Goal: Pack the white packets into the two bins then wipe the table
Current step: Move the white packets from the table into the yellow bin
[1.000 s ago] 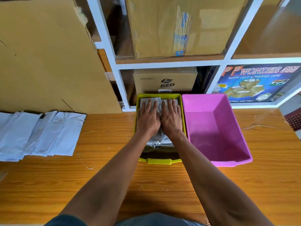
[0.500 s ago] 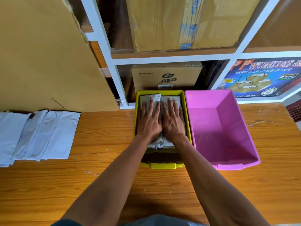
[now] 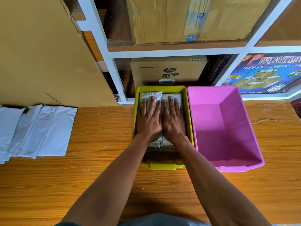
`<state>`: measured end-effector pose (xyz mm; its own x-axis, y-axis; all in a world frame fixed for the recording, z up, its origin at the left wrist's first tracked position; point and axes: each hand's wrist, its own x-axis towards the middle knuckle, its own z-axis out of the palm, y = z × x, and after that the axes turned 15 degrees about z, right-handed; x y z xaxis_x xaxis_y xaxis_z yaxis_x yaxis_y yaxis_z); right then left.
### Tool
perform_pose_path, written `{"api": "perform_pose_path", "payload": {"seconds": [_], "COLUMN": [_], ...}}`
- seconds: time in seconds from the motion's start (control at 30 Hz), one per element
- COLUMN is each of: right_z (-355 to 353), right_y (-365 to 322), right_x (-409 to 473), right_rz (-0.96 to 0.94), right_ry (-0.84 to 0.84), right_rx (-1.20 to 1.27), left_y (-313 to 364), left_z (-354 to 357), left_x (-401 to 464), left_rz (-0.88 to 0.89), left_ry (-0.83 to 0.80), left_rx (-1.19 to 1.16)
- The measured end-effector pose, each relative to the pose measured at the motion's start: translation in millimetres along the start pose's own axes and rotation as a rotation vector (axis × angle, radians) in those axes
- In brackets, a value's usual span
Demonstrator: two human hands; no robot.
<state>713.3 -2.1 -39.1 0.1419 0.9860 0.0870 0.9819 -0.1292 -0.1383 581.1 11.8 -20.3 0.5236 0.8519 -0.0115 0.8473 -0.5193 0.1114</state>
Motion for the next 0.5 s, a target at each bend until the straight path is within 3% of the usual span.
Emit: {"api": "perform_pose_path", "payload": {"seconds": [0.2,0.37,0.5], "right_z": [8.7,4.2,2.5], "right_y": [1.9,-0.3,0.3], "right_x": [2.8,0.9,1.1], "right_rz": [-0.073,-0.055,-0.036], "right_ry": [-0.007,0.088,0.011], "right_rx": [-0.085,0.005,-0.033], "left_y": [-2.3,-4.1,-3.0], "left_z": [5.9,10.2,9.2], "left_x": [-2.9,-1.8,-2.2], "left_rz": [0.009,0.014,-0.001], "left_ry": [0.05,0.045,0.014], "left_rx": [-0.029,-0.028,-0.018]}}
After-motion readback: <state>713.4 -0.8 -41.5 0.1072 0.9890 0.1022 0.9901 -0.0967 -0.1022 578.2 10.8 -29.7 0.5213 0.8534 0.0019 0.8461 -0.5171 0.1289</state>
